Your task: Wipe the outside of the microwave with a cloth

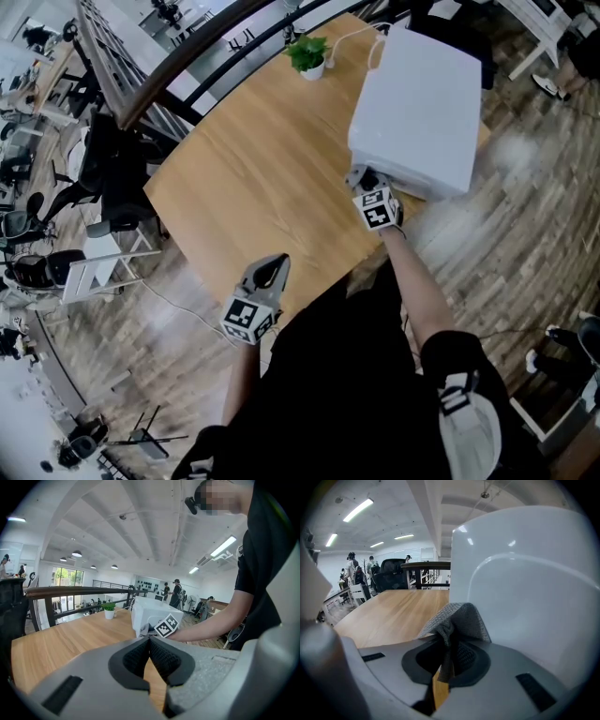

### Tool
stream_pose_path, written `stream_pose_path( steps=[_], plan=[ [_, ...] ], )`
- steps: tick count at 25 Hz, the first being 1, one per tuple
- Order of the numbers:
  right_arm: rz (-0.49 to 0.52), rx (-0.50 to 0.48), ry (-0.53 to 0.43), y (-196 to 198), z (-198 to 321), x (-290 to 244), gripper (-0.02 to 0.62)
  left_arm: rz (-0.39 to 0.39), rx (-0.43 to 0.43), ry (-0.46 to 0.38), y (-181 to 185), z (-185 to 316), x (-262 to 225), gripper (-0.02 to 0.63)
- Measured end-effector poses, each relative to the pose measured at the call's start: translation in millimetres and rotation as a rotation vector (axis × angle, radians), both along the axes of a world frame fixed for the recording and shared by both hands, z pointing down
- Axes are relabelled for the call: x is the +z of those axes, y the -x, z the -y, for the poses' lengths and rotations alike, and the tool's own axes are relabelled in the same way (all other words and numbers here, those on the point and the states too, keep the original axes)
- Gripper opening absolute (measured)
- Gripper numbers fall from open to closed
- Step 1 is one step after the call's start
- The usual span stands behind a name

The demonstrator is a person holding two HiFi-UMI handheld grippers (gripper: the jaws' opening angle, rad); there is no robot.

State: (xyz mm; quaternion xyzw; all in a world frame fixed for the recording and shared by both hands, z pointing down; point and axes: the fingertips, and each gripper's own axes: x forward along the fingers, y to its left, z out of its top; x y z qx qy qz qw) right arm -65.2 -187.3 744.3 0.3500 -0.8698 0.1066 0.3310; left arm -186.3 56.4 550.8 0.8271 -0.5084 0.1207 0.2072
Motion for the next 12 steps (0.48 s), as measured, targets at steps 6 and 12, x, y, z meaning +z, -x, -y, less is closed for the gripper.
stream_pose_path(
  steps=[6, 12],
  plan=[
    [0.0, 0.011, 0.012, -4.5, -0.3, 9.5, 0.017, -0.005, 0.018, 0.001, -5.8, 3.5, 5.3, 0.0],
    [-0.004, 0.029, 0.018, -11.4, -0.9, 10.3, 0.017, -0.013, 0.036, -0.002, -11.5, 7.2, 2.1, 0.0]
  ],
)
